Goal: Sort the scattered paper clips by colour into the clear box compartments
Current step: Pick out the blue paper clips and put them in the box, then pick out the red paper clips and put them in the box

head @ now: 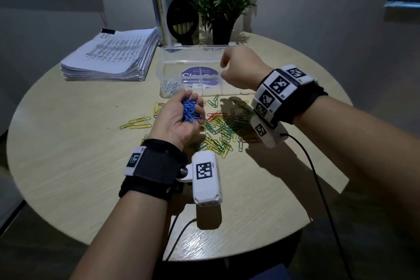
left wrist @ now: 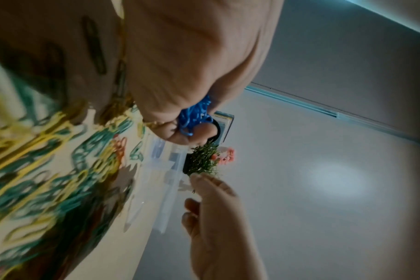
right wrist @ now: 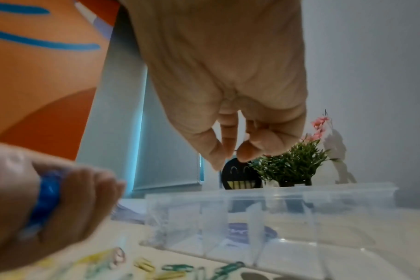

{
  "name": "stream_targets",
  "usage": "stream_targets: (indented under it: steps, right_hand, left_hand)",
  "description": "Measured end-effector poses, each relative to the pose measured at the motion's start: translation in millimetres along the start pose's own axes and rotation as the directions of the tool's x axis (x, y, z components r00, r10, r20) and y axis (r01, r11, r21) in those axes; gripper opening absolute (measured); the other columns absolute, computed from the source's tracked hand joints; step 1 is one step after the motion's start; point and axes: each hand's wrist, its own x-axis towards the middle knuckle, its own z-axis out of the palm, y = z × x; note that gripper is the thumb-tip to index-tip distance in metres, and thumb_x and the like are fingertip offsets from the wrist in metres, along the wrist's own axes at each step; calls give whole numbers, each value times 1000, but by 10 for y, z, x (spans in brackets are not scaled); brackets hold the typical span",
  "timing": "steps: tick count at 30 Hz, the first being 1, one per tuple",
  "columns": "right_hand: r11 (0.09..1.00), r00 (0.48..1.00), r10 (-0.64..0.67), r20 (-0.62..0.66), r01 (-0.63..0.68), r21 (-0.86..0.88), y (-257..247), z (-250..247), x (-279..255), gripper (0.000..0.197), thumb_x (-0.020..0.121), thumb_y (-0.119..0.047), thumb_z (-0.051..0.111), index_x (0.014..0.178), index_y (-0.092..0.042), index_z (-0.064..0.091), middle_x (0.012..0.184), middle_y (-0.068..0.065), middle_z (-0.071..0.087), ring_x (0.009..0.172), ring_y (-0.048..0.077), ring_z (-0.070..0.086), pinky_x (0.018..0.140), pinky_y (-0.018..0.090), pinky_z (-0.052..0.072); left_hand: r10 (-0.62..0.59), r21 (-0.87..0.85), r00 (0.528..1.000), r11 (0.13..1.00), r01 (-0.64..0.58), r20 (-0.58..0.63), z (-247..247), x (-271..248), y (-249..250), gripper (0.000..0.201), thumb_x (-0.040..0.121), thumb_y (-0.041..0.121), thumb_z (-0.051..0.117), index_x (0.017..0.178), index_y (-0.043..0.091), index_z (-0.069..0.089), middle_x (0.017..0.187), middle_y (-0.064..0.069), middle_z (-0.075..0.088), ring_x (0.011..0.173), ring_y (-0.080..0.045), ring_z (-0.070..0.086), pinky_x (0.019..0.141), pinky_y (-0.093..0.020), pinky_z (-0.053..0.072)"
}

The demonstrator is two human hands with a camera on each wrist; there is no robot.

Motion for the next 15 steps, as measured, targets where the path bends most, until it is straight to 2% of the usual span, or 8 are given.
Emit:
stream_targets:
  steps: [2,3,5,7,10,13,15]
  right_hand:
    - [997,999,31,15,-30,-73,55,50,69,33,88,-11,56,120,-12,58,134,15,44,113,31,55,91,34,45]
    - [992,998,45,44,-40,-117,70,82,89,36,89,-13,56,125,-11,55,138,15,40,114,32,54,94,36,44]
    - [978,996,50,70,-34,-207,88,152,111,31,92,-15,55,121,-8,58,131,15,47,106,33,58,87,35,46]
    - [971,998,29,54,-15,-240,99,195,111,20,92,-13,55,109,-7,64,115,14,60,93,32,61,77,32,46]
    - [971,999,4,44,6,-237,141,206,89,16,91,-7,54,100,-7,66,101,14,65,84,30,59,72,30,46]
    - [976,998,-2,57,15,-217,182,184,40,16,91,-3,52,99,-6,66,97,15,65,83,30,58,68,28,41]
    - [977,998,-16,57,28,-214,206,185,11,16,90,-2,52,98,-6,66,97,15,66,87,33,61,69,29,44]
  left_hand:
    - [34,17,999,999,-34,6,21,-7,125,22,95,13,47,74,10,49,67,-2,51,57,-11,50,37,-12,39]
    - [48,27,999,999,-48,9,34,-6,191,23,95,12,47,73,10,48,67,-2,50,58,-10,49,37,-12,39]
    - [69,44,998,997,-70,6,61,9,334,24,96,12,45,72,10,47,68,-1,48,58,-10,48,36,-12,38]
    - [97,41,995,995,-96,-12,80,50,494,24,97,14,45,74,10,46,69,-2,48,58,-9,47,37,-11,38]
    - [155,55,987,987,-152,-53,119,142,745,21,98,15,46,77,9,46,68,-2,48,57,-9,48,37,-12,39]
    - [189,87,979,979,-183,-72,216,244,904,19,99,13,45,81,7,44,68,-4,47,55,-9,47,37,-14,39]
    - [189,147,980,973,-178,-67,314,328,921,21,100,14,44,82,5,44,68,-5,45,54,-8,45,37,-13,40]
